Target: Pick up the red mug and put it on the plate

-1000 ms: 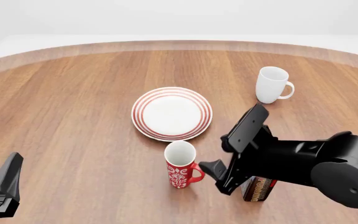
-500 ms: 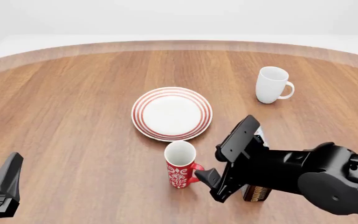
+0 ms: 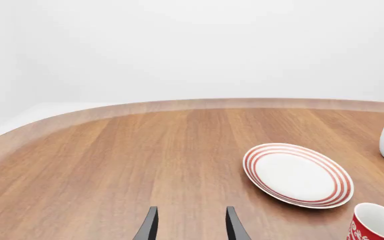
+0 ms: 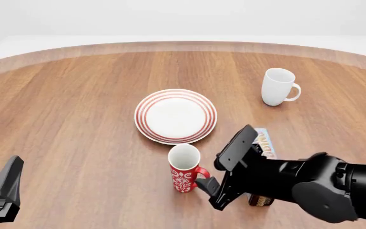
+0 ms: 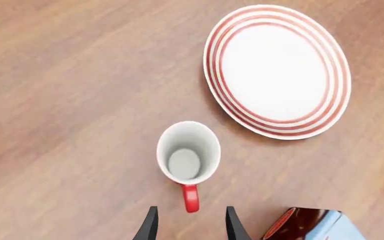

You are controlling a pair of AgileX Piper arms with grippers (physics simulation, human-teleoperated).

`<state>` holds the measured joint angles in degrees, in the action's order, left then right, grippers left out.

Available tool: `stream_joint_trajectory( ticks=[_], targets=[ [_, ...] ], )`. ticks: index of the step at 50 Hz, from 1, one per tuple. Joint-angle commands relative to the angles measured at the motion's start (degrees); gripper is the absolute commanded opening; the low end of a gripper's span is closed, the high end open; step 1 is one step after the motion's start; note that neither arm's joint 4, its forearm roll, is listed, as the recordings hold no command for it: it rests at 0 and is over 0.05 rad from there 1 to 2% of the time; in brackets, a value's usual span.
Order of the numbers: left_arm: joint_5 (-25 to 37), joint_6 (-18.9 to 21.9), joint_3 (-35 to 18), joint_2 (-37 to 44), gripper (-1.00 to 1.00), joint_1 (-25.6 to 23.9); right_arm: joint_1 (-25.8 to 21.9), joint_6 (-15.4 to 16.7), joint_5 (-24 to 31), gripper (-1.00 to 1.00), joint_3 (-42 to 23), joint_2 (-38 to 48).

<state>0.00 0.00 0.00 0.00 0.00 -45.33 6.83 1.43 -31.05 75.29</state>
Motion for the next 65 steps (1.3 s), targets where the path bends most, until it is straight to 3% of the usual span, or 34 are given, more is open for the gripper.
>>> stream_joint_trajectory(
  ticks=[1, 65],
  targets=[
    [0.0, 0.0, 0.0, 0.0, 1.00, 0.0, 0.3, -0.1, -3.5, 1.00, 0.9, 2.4],
    [0.0, 0.0, 0.0, 0.0, 1.00, 0.0, -0.5, -2.5, -13.4, 1.00, 2.4, 13.7]
  ],
)
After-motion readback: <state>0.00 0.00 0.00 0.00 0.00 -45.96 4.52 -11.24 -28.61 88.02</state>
